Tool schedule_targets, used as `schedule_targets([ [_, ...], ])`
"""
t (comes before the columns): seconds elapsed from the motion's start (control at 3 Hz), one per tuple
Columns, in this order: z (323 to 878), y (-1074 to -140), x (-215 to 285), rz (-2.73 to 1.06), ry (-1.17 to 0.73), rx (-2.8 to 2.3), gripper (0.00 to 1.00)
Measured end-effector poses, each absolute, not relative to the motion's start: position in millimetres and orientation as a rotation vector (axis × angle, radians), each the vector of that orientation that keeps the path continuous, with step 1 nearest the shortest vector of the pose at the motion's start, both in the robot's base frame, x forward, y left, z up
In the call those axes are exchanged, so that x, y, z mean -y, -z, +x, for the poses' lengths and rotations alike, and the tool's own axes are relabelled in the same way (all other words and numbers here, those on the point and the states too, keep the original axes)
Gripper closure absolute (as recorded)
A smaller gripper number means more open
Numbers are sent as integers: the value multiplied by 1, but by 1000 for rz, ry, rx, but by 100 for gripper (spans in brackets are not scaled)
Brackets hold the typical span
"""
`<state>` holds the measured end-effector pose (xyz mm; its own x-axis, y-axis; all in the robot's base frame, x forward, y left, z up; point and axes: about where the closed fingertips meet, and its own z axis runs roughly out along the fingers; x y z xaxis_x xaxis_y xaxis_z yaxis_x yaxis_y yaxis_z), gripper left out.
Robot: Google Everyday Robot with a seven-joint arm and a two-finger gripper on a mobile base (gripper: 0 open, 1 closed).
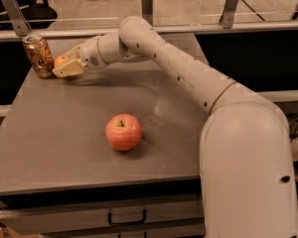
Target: Move orange near orange can
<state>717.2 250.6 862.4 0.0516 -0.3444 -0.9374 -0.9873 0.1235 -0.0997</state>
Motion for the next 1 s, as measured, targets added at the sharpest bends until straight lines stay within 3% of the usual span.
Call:
schedule_targets([
  [0.33,716,-859,-252,-1371,-863,-1472,0],
  [1.0,725,-878,-220,-1283,-793,-1491,0],
])
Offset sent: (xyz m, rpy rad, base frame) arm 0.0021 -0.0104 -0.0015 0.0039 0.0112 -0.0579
